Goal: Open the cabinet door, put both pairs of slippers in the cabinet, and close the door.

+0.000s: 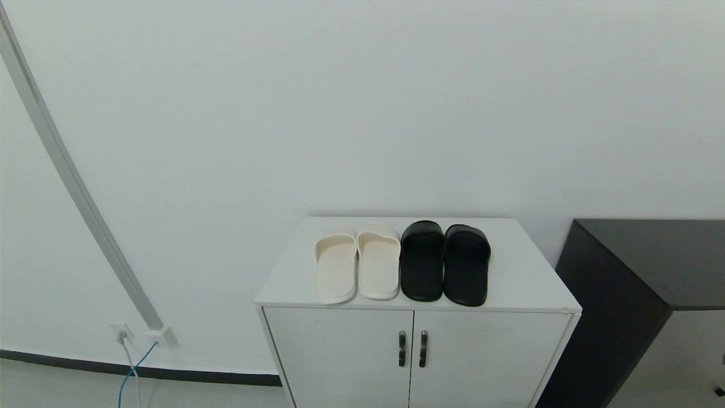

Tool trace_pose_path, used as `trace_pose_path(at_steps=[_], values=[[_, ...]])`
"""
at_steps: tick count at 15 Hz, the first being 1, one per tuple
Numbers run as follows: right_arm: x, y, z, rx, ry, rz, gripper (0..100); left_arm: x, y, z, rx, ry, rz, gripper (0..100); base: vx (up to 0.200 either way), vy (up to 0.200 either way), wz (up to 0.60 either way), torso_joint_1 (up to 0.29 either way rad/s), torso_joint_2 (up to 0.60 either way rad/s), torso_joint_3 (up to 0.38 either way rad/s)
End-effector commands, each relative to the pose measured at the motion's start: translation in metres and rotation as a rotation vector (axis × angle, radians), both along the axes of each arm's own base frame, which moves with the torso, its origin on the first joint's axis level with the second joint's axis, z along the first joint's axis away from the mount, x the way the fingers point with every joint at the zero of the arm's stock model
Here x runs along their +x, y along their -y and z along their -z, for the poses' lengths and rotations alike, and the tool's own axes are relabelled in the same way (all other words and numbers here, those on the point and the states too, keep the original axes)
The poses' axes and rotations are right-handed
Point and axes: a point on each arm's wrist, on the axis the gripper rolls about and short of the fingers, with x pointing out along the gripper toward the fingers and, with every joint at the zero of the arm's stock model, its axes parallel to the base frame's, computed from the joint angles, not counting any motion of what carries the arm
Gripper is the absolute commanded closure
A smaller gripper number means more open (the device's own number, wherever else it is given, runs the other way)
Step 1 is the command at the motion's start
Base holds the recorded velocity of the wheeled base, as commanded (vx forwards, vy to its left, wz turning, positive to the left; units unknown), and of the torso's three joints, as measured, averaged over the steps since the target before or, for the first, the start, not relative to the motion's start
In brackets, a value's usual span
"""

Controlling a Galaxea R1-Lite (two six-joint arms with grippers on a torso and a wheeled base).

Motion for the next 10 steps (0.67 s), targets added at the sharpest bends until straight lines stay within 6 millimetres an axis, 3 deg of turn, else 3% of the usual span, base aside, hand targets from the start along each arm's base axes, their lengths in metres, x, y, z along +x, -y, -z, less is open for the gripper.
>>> trace_pose_path(at_steps=[1, 4, 10], values=[[0.05, -0.02, 0.001, 0.013, -0.147, -0.117, 0, 0.0, 0.0, 0.0, 0.0, 0.0, 0.001, 100, 0.0, 0.0, 0.0, 0.0, 0.0, 0.0], [0.071, -0.044, -0.006, 0.033, -0.194, -0.202, 0, 0.0, 0.0, 0.0, 0.001, 0.0, 0.001, 100, 0.0, 0.0, 0.0, 0.0, 0.0, 0.0], [0.109, -0.109, -0.019, 0.017, -0.227, -0.21, 0, 0.0, 0.0, 0.0, 0.007, -0.001, -0.001, 100, 0.0, 0.0, 0.0, 0.0, 0.0, 0.0]])
